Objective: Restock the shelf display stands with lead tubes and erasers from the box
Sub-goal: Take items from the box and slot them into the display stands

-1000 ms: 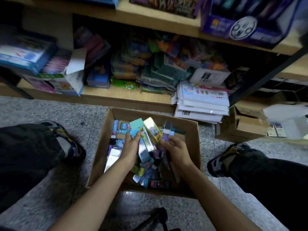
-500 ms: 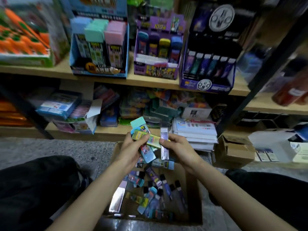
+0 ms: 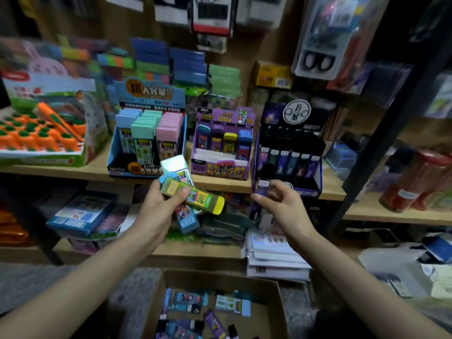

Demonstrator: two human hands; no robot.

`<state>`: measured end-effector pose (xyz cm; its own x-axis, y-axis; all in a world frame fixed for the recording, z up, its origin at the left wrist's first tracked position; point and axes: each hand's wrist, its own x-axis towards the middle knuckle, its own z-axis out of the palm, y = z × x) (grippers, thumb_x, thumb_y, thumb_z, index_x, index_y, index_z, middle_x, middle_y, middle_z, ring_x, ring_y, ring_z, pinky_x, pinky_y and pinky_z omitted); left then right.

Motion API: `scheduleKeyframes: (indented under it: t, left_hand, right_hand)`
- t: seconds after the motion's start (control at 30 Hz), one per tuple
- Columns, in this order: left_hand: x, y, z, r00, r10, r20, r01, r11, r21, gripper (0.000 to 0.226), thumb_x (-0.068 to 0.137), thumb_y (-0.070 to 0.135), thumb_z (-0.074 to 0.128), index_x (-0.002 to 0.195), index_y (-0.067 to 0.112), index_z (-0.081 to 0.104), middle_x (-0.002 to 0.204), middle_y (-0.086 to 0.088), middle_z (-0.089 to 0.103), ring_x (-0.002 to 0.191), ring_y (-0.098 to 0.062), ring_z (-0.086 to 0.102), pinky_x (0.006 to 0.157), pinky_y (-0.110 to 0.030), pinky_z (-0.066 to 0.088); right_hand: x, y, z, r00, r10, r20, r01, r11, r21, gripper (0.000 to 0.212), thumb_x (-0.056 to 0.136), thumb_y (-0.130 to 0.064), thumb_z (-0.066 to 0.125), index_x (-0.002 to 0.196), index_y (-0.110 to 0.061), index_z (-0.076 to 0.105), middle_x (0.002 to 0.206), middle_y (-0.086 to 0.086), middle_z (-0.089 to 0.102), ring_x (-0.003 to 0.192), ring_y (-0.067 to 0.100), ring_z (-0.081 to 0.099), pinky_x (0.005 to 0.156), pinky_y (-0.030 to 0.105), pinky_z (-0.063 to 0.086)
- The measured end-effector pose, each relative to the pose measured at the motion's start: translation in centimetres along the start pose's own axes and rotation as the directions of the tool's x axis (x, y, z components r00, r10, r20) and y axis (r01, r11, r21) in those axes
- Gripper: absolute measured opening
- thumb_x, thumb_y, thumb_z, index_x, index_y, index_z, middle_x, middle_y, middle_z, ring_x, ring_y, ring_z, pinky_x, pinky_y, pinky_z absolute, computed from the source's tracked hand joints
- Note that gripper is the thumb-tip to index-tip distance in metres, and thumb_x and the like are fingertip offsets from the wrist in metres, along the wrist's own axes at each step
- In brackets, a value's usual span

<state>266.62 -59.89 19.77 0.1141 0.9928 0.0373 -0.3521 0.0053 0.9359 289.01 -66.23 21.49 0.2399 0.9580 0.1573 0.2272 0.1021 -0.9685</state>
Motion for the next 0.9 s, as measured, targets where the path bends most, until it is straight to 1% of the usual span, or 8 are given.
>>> scheduleKeyframes:
  t: [0.1, 0.2, 0.3, 0.4, 0.43, 0.6, 0.77, 0.9]
  left_hand:
    - [1.4, 0.9, 0.4, 0.999, 0.043, 0.008, -0.043, 0.999, -0.015, 0.029, 0.075, 0.013, 0.066, 0.101, 0.02, 0.055, 0.089, 0.004, 0.07, 0.082, -0.009, 0.068, 0.072, -0.026, 0.052]
    - [2.7, 1.1, 1.0, 0.999, 0.046, -0.007, -0.046, 0.996, -0.07, 0.032, 0.084, 0.007, 0.061, 0.114, 0.009, 0.053, 0.095, -0.002, 0.067, 0.089, -0.017, 0.066, 0.08, -0.033, 0.053]
    - [3.6, 1.7, 2.4, 0.998, 0.057, -0.02, -0.059, 0.99, -0.126, 0.039, 0.087, 0.006, 0.058, 0.124, 0.003, 0.048, 0.099, -0.006, 0.066, 0.089, -0.018, 0.066, 0.084, -0.036, 0.055]
    - [4.0, 2.1, 3.8, 0.997, 0.067, -0.025, -0.07, 0.982, -0.174, 0.04, 0.089, 0.007, 0.057, 0.127, 0.002, 0.046, 0.101, -0.007, 0.066, 0.085, -0.015, 0.068, 0.076, -0.03, 0.058]
    - [4.0, 2.0, 4.2, 0.998, 0.06, -0.024, -0.063, 0.98, -0.188, 0.04, 0.089, 0.007, 0.057, 0.127, 0.001, 0.046, 0.101, -0.007, 0.066, 0.085, -0.015, 0.068, 0.074, -0.03, 0.059]
    - [3.3, 0.8, 4.7, 1.0, 0.0, -0.027, -0.007, 0.974, -0.227, 0.041, 0.085, 0.008, 0.059, 0.124, 0.004, 0.048, 0.099, -0.006, 0.069, 0.081, -0.014, 0.07, 0.066, -0.026, 0.058]
    - [3.0, -0.1, 4.4, 0.998, -0.015, -0.057, 0.002, 0.974, -0.227, 0.032, 0.079, 0.012, 0.062, 0.11, 0.012, 0.054, 0.088, 0.0, 0.072, 0.078, -0.012, 0.071, 0.06, -0.022, 0.055]
    - [3.0, -0.5, 4.2, 0.999, -0.011, -0.048, 0.002, 0.98, -0.197, 0.037, 0.07, 0.018, 0.065, 0.106, 0.015, 0.055, 0.091, -0.002, 0.072, 0.081, -0.014, 0.071, 0.061, -0.024, 0.057]
  right_hand:
    - [2.7, -0.6, -1.6, 0.993, -0.044, -0.113, 0.039, 0.998, -0.042, 0.021, 0.089, -0.013, 0.063, 0.081, -0.003, 0.046, 0.067, 0.022, 0.039, 0.06, 0.033, 0.041, 0.059, 0.046, 0.044]
    - [6.0, -1.4, -3.1, 0.963, -0.134, -0.234, 0.102, 0.984, -0.145, 0.023, 0.092, -0.016, 0.058, 0.084, 0.004, 0.05, 0.077, 0.024, 0.054, 0.075, 0.04, 0.059, 0.077, 0.058, 0.049]
    - [8.7, -1.6, -4.2, 0.946, -0.231, -0.228, 0.146, 0.931, -0.335, 0.023, 0.092, -0.02, 0.057, 0.077, -0.004, 0.051, 0.078, 0.019, 0.062, 0.077, 0.035, 0.061, 0.072, 0.045, 0.051]
    - [9.8, -0.8, -4.5, 0.937, -0.314, -0.155, 0.199, 0.842, -0.501, 0.028, 0.089, -0.017, 0.062, 0.066, -0.017, 0.046, 0.062, -0.003, 0.054, 0.058, 0.008, 0.05, 0.053, 0.012, 0.038]
    - [9.9, -0.4, -4.4, 0.936, -0.329, -0.125, 0.215, 0.816, -0.537, 0.032, 0.089, -0.014, 0.062, 0.063, -0.019, 0.043, 0.059, -0.007, 0.049, 0.055, 0.002, 0.045, 0.05, 0.009, 0.033]
    - [10.7, 0.8, -4.8, 0.955, -0.297, -0.014, 0.235, 0.785, -0.573, 0.027, 0.09, -0.015, 0.061, 0.068, -0.01, 0.045, 0.06, -0.004, 0.046, 0.056, 0.007, 0.043, 0.049, 0.014, 0.032]
    - [11.5, 0.2, -4.7, 0.968, -0.244, 0.061, 0.228, 0.747, -0.624, 0.031, 0.089, -0.019, 0.063, 0.064, -0.017, 0.046, 0.061, -0.003, 0.05, 0.058, 0.009, 0.046, 0.053, 0.019, 0.034]
    - [12.1, 0.3, -4.4, 0.98, -0.198, 0.036, 0.171, 0.723, -0.669, 0.023, 0.088, -0.023, 0.065, 0.069, -0.012, 0.057, 0.066, 0.002, 0.059, 0.065, 0.015, 0.055, 0.053, 0.021, 0.039]
